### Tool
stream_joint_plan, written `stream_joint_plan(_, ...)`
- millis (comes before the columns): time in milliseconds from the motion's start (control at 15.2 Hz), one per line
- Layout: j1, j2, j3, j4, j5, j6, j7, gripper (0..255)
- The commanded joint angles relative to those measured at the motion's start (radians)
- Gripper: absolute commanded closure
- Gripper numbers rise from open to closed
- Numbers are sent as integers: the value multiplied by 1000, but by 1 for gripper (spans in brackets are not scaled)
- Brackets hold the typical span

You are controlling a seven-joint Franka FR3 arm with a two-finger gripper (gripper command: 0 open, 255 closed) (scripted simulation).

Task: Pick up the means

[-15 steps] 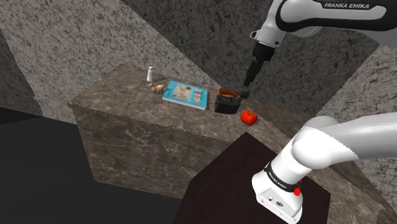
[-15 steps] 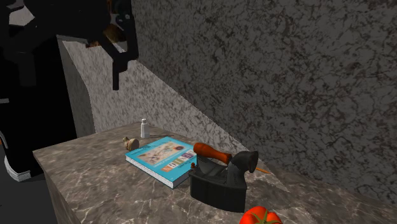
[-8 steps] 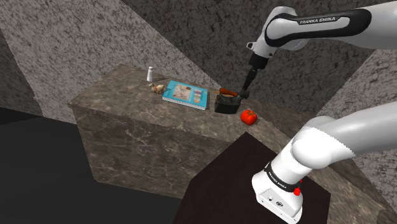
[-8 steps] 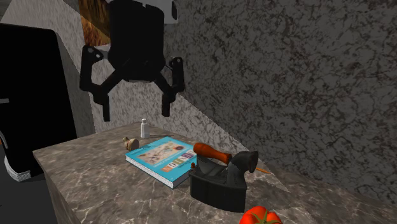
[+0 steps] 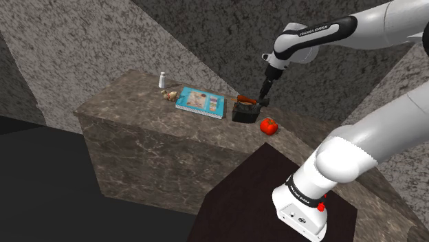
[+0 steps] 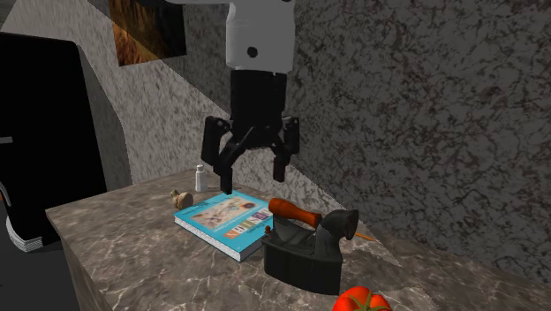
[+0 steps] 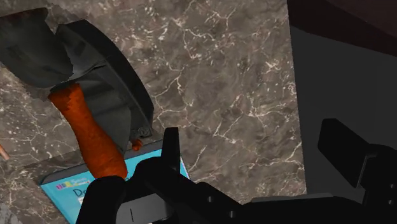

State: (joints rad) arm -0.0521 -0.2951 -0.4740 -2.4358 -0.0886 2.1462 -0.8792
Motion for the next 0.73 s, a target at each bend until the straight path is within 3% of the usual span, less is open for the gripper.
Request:
stream_joint_plan(0,11,80,-37,34,29,51,-79,0)
stream_joint_plan(330,23,296,-101,152,166,139,-299,0)
stream_joint_plan(660,-30,520,-90,310,339,176,-519,0)
